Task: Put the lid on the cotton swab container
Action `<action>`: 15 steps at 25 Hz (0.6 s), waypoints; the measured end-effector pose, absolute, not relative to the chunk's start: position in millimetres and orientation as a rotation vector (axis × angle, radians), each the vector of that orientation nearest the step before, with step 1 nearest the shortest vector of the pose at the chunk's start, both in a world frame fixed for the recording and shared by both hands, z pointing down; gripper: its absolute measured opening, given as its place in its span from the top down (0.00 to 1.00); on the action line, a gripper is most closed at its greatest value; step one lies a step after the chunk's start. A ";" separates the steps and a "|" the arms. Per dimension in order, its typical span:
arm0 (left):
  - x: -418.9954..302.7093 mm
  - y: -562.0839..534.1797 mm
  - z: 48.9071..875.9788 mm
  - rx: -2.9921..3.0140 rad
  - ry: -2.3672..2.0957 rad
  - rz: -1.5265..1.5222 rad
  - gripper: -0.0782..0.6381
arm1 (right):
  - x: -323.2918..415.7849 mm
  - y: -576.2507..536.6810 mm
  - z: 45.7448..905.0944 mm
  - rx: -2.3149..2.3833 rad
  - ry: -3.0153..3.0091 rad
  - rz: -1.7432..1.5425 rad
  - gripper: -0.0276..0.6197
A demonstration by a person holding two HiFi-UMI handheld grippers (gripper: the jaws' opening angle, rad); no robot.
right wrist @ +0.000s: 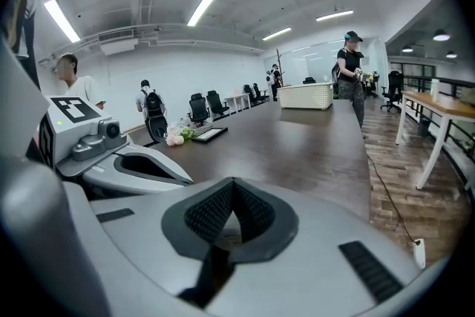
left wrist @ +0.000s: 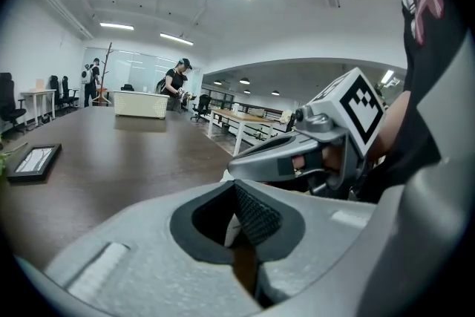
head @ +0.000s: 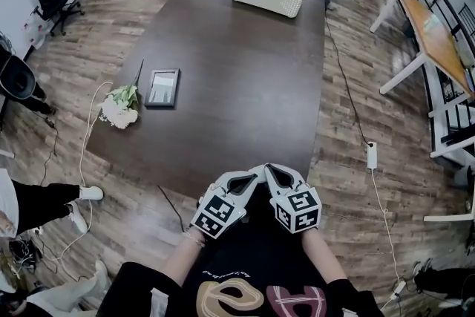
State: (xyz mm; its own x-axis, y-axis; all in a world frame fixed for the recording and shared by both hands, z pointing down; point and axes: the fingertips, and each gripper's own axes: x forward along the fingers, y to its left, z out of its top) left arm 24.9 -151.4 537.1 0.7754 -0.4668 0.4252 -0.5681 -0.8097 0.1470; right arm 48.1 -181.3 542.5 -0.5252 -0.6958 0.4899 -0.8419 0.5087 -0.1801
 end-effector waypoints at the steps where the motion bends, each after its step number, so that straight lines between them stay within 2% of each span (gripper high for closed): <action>1: 24.9 -150.9 537.3 2.703 -0.811 0.540 0.88 | 48.4 -181.1 543.0 1.284 -2.399 0.583 0.95; 8: 21.4 -150.1 535.6 2.743 -0.866 0.556 0.88 | 46.5 -183.3 540.4 1.302 -2.377 0.586 0.95; 15: 11.3 -155.9 508.6 2.743 -0.939 0.419 0.88 | 48.5 -176.6 506.6 1.413 -2.457 0.543 0.95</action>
